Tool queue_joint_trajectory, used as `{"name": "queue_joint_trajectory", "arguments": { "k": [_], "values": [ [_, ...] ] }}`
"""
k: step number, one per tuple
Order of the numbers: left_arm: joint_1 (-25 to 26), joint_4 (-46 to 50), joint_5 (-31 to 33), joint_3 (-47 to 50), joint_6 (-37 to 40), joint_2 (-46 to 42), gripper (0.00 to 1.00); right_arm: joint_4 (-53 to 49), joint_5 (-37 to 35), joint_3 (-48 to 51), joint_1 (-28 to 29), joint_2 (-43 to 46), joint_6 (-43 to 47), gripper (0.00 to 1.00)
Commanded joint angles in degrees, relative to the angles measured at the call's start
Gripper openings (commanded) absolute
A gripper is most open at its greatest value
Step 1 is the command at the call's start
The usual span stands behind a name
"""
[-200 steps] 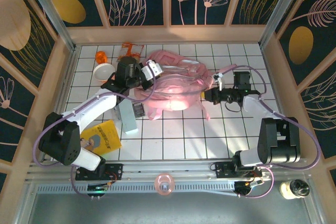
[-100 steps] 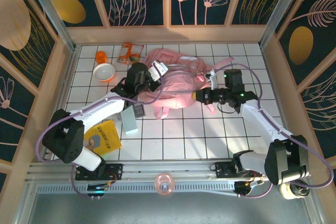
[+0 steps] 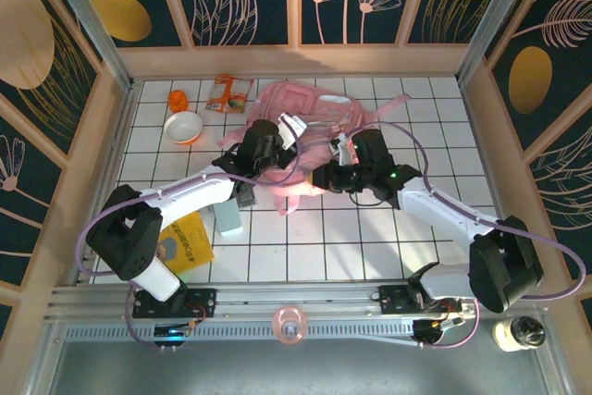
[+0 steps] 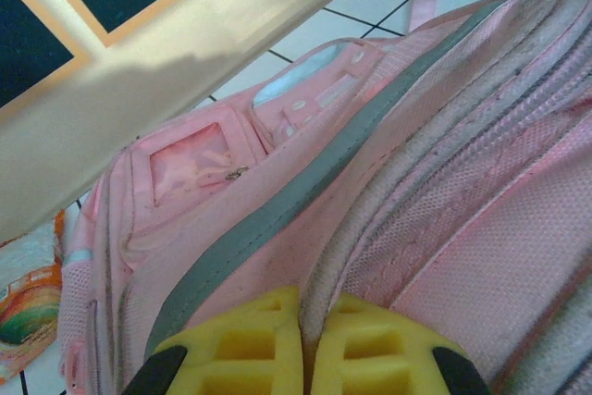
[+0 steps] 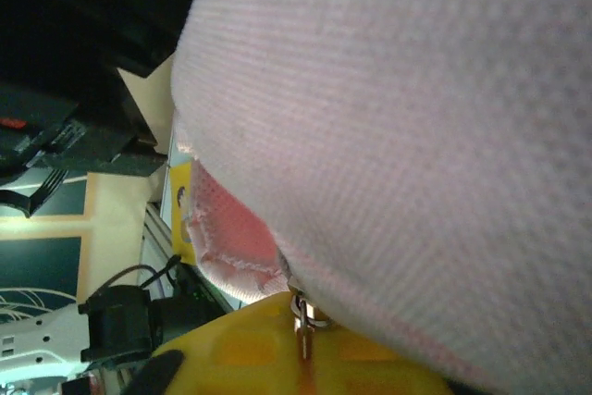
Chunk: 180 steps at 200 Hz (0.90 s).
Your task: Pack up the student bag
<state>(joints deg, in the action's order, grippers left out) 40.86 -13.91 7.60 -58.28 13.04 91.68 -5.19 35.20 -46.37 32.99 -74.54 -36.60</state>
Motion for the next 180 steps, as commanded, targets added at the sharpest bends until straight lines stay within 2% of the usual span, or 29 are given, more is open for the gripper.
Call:
{"name": "queue_joint_trajectory", "arguments": {
  "k": [1, 5, 17, 40, 75, 139, 160, 180],
  "values": [
    [0.6, -9.8, -6.5, -1.1, -1.3, -2.4, 0.0, 9.1, -1.2, 2.6, -1.1, 3.4, -5.7, 0.32],
    [0.2, -10.1, -7.7, -0.7, -0.8, -2.7, 0.0, 9.5, -1.2, 3.9, -1.5, 4.9, -6.3, 0.4],
    [-1.3, -11.0, -12.6, 0.5, 0.3, -3.8, 0.0, 10.3, -0.6, 7.2, -6.0, 8.4, -8.0, 0.52],
    [-5.2, -12.9, -25.6, 2.2, 0.8, -5.5, 0.0, 12.4, 1.7, 13.2, -11.5, 15.1, -11.1, 0.65],
    [-7.2, -11.8, -34.3, 2.1, 4.6, -6.2, 0.0, 15.5, 0.1, 16.9, -13.9, 17.4, -15.2, 0.68],
    [-8.4, -9.1, -43.3, 0.1, 8.0, -5.2, 0.0, 24.9, -1.7, 15.6, -16.9, 10.0, -19.5, 0.69],
    [-8.6, -8.4, -44.4, -0.4, 8.7, -4.9, 0.0, 27.5, -2.1, 15.3, -16.9, 7.9, -21.3, 0.65],
    [-8.8, -8.5, -41.5, -1.3, 8.4, -4.0, 0.0, 32.3, -3.7, 17.6, -16.3, 8.2, -25.6, 0.31]
  ]
}}
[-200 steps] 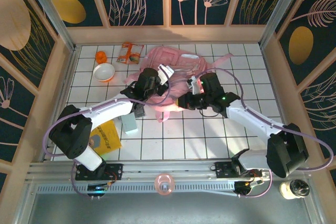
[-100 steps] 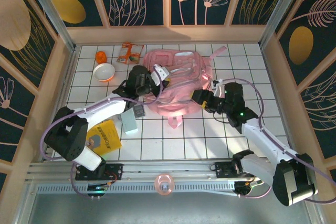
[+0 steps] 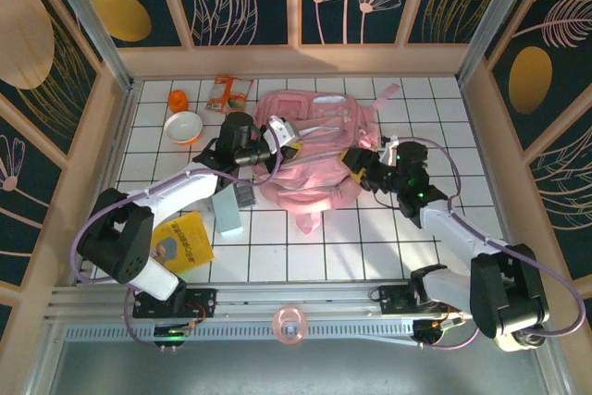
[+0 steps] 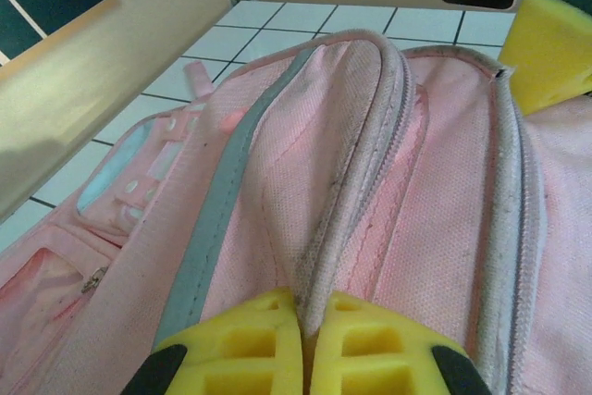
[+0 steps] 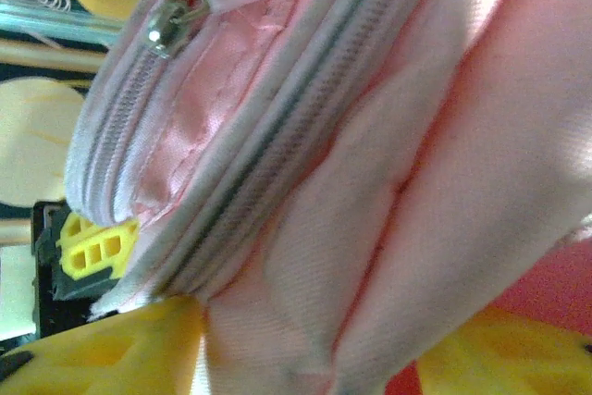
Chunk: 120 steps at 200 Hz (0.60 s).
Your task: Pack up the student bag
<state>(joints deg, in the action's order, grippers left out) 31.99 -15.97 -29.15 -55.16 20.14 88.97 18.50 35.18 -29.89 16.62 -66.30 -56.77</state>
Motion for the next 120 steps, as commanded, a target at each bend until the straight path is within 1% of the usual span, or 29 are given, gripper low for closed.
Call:
{"name": "queue_joint_trajectory", "arguments": {
  "k": [1, 14, 25, 33, 38, 45, 57, 65, 79, 95, 103, 120],
  "values": [
    [0.2, -6.4, -4.4, -4.5, 1.2, -1.3, 0.0, 9.0, -3.9, 1.3, 0.1, 0.2, -5.6, 0.3],
    [0.1, -6.6, 1.5, -5.7, 0.2, 0.1, 0.0, 13.2, -7.5, 3.9, 2.0, 2.1, -8.8, 0.12],
    [0.1, -5.9, 7.8, -7.6, -0.7, 1.9, 0.0, 15.3, -11.1, 5.4, 4.2, 3.8, -10.8, 0.04],
    [0.1, -5.3, 12.2, -9.2, -1.5, 3.4, 0.0, 15.6, -14.0, 5.6, 6.4, 4.6, -11.6, 0.01],
    [0.2, -4.8, 14.5, -10.3, -2.0, 4.3, 0.0, 15.5, -16.3, 5.6, 7.8, 5.3, -12.0, 0.0],
    [0.1, -3.8, 16.6, -11.8, -2.5, 5.5, 0.03, 15.4, -20.0, 5.7, 9.6, 6.2, -12.6, 0.0],
    [0.1, -1.7, 18.3, -13.9, -4.2, 6.5, 0.1, 16.2, -26.7, 6.4, 12.8, 7.4, -14.0, 0.0],
    [0.2, -0.3, 18.4, -14.5, -6.1, 6.0, 0.17, 17.4, -30.8, 6.9, 14.3, 7.9, -14.8, 0.0],
    [0.2, 1.4, 17.9, -13.7, -10.6, 3.6, 0.35, 19.6, -35.8, 7.3, 17.2, 7.9, -15.0, 0.0],
    [0.2, 3.9, 18.1, -11.0, -17.8, -0.6, 0.49, 20.2, -40.0, 6.4, 19.5, 7.0, -15.0, 0.0],
    [0.3, 5.6, 19.2, -9.4, -22.7, -3.1, 0.51, 20.5, -40.8, 5.7, 20.2, 6.3, -14.7, 0.0],
    [0.5, 10.5, 20.4, -6.6, -30.8, -7.6, 0.51, 20.8, -41.7, 4.1, 21.5, 4.7, -14.1, 0.0]
  ]
}}
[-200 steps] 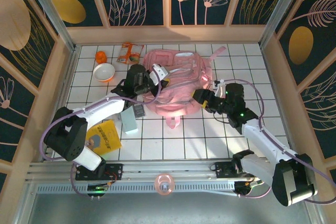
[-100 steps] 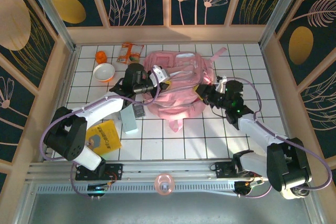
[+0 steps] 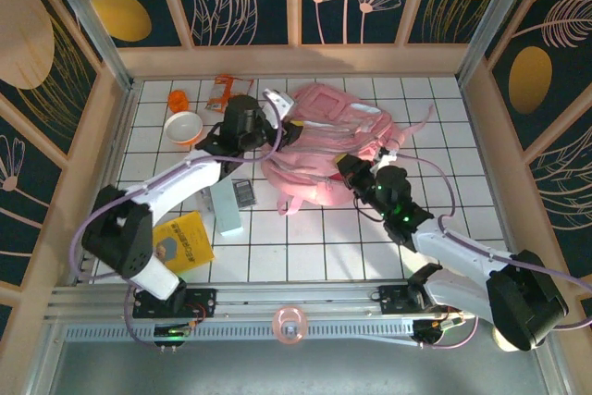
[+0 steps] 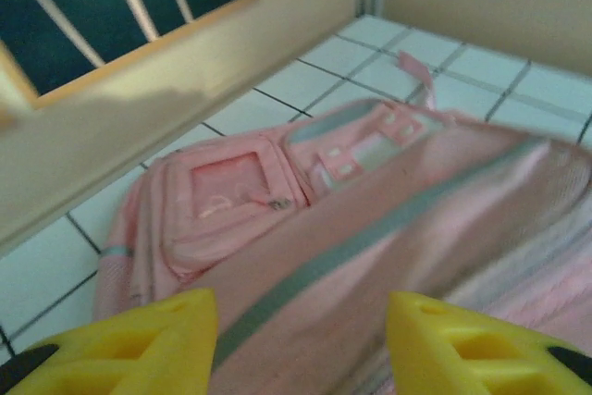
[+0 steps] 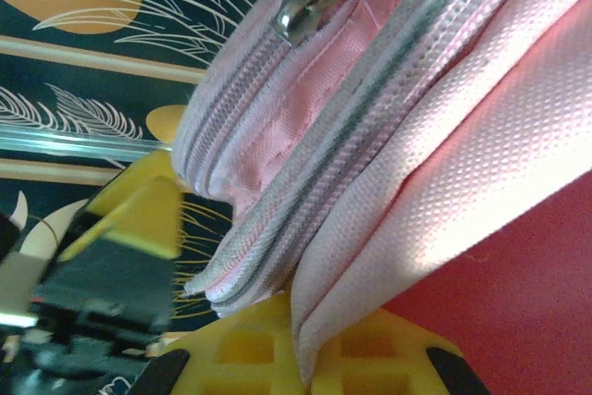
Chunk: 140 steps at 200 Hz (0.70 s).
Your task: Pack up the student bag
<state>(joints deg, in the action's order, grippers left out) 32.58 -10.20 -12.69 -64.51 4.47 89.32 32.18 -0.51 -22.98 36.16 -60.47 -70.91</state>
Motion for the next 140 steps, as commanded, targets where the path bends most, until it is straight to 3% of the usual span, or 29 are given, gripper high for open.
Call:
{"name": "queue_joint_trajectory", "arguments": {
  "k": [1, 31, 79, 140],
  "values": [
    [-0.1, 5.4, 4.0, 2.8, -15.4, -8.2, 0.51, 7.2, -6.0, -2.9, 2.0, -1.3, 0.1, 0.0],
    [3.8, 13.9, 5.5, 6.9, -26.0, -14.5, 0.5, 8.4, -7.0, -4.7, 3.6, -3.9, 0.6, 0.0],
    [13.0, 18.1, 11.7, 12.8, -43.1, -17.3, 0.5, 13.0, -5.4, -7.2, 4.9, -8.5, -0.3, 0.0],
    [22.8, 21.0, 23.7, 8.3, -42.0, -9.1, 0.57, 12.2, -2.8, -9.8, 5.3, -10.3, -0.3, 0.0]
  ]
}}
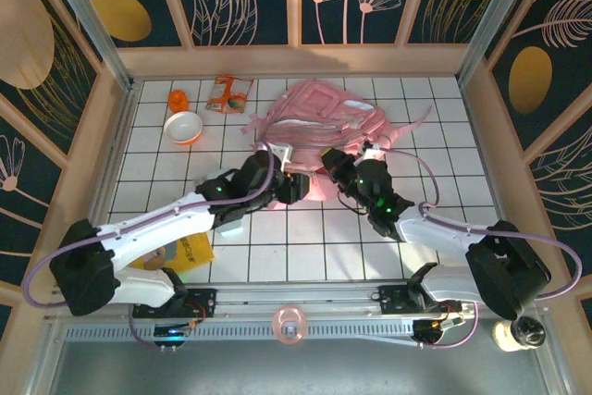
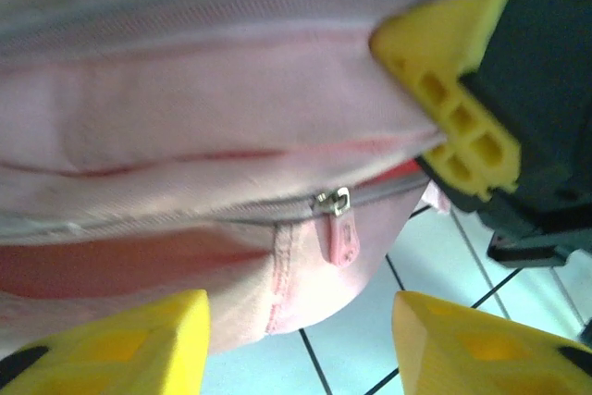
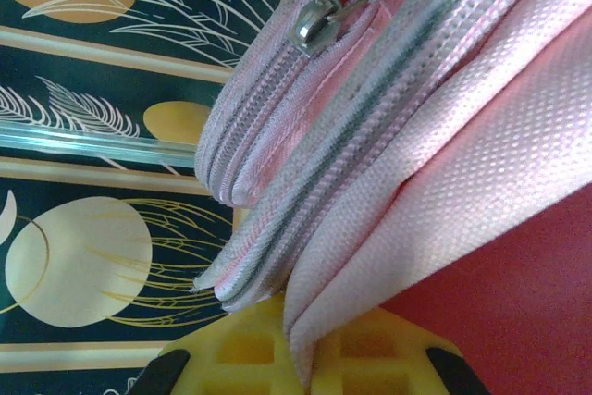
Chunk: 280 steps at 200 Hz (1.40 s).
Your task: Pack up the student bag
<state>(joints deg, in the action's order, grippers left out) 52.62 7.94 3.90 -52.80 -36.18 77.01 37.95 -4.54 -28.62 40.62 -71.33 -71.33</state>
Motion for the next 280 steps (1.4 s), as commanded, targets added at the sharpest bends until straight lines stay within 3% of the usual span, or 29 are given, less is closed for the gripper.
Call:
{"name": "queue_joint_trajectory", "arguments": {
  "k": [1, 73, 107, 164, 186, 209, 231, 241, 280],
  "values": [
    [2.8, 3.0, 7.3, -3.8, -1.2, 3.4, 0.57, 6.3, 1.2, -4.2, 0.9, 0.6, 0.2, 0.0],
    [5.4, 1.1, 15.8, -7.4, -1.8, 9.7, 0.58, 2.7, 2.0, -6.9, 1.8, 1.4, 2.2, 0.0],
    [5.4, 0.5, 21.6, -7.5, -4.0, 11.6, 0.44, -1.3, 2.4, -8.7, 2.5, 2.7, 4.2, 0.0],
    [5.0, -5.9, 18.0, -3.3, -5.1, 7.7, 0.16, -5.7, 1.9, -9.0, 2.5, 4.5, 5.4, 0.0],
    [4.7, -6.9, 16.9, -1.4, -4.7, 7.5, 0.1, -5.7, 2.2, -9.0, 2.5, 4.6, 5.6, 0.0],
    [4.4, -9.6, 14.1, -0.1, -3.2, 7.6, 0.1, -5.7, 3.0, -9.1, 2.5, 4.6, 5.9, 0.0],
    [4.3, -10.5, 12.9, 0.2, -3.0, 8.2, 0.22, -5.7, 3.3, -9.3, 2.5, 4.6, 6.2, 0.0],
    [4.2, -10.6, 12.9, 0.1, -3.0, 8.6, 0.23, -5.7, 3.3, -9.5, 2.6, 4.5, 6.3, 0.0],
    [2.7, -10.5, 12.2, 0.2, -3.5, 9.0, 0.02, -7.7, 3.3, -10.0, 2.4, 5.0, 7.5, 0.0]
  ]
}}
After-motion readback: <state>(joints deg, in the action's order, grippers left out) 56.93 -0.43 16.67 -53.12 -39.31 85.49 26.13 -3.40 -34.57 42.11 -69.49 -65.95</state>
